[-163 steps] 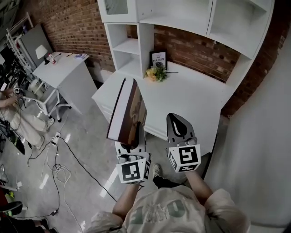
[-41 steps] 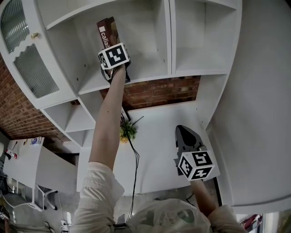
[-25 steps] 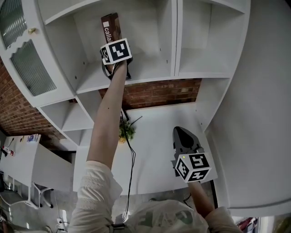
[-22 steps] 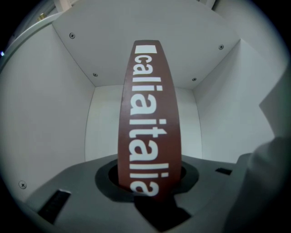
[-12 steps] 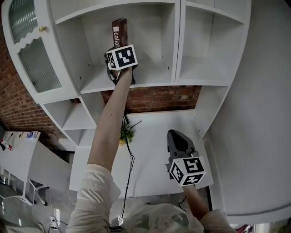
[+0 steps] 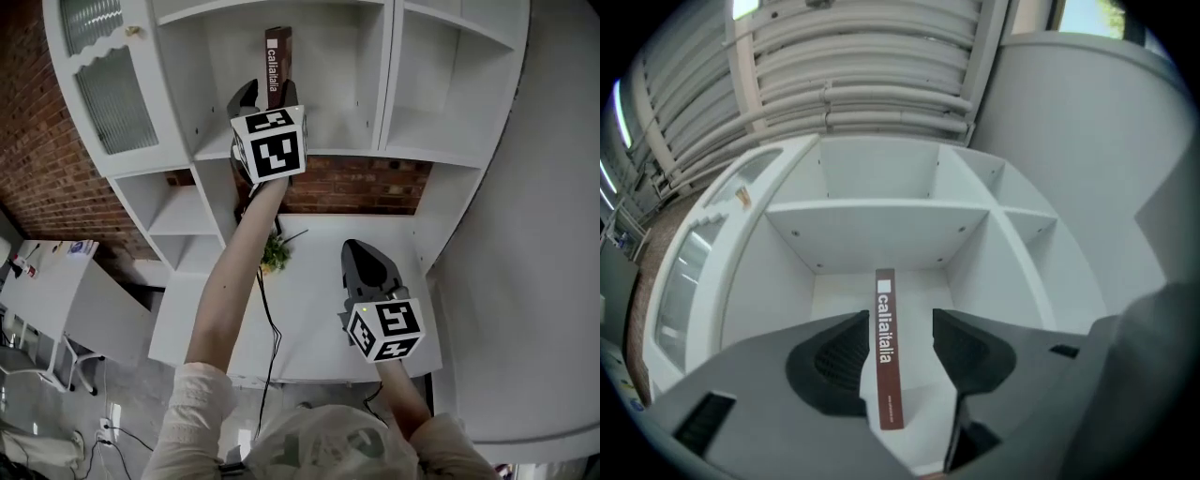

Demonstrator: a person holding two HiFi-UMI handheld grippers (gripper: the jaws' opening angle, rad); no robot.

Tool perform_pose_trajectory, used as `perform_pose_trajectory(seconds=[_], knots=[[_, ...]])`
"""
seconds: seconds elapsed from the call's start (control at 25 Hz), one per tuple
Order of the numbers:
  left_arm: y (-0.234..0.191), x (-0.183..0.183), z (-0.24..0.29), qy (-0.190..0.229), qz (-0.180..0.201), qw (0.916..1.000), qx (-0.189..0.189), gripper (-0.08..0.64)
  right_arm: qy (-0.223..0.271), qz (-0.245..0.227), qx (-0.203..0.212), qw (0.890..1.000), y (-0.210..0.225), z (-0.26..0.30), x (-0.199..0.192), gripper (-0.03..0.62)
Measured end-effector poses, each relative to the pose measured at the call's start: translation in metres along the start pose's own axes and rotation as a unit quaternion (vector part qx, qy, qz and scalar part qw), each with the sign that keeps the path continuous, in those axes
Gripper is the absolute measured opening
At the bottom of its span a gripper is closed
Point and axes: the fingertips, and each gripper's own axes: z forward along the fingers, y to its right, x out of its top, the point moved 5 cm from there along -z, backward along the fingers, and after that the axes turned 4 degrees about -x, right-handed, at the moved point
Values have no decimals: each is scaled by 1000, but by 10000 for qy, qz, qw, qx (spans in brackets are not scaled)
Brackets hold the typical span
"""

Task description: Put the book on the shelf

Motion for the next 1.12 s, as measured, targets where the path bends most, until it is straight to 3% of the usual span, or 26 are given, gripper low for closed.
perform_pose_trajectory(seconds=[0.28, 0.4, 0.52, 0.64, 0.76, 0.92, 1.12], knots=[[39, 14, -145, 861, 723, 9920, -575, 177, 280, -44, 162, 9995, -20, -15, 21, 15], [57, 15, -214, 1255, 332, 9876, -884, 79, 342, -203, 338, 9986, -37, -27, 28, 15], [64, 0, -257, 1043, -242, 9893, -994, 18, 561, -522, 498, 9958, -56, -36, 40, 17], [68, -27, -287, 789, -256, 9932, -813, 14, 768, -801, 672, 9915, -74, -47, 41, 15], [71, -53, -313, 615, -586, 9925, -874, 14, 604, -841, 1018, 9894, -89, -55, 25, 15], [72, -80, -333, 292, -273, 9964, -742, 12, 293, -742, 1124, 9905, -88, -63, 1, 15], [73, -93, -331, 182, -446, 9972, -572, 13, 376, -899, 902, 9911, -84, -67, 0, 15]])
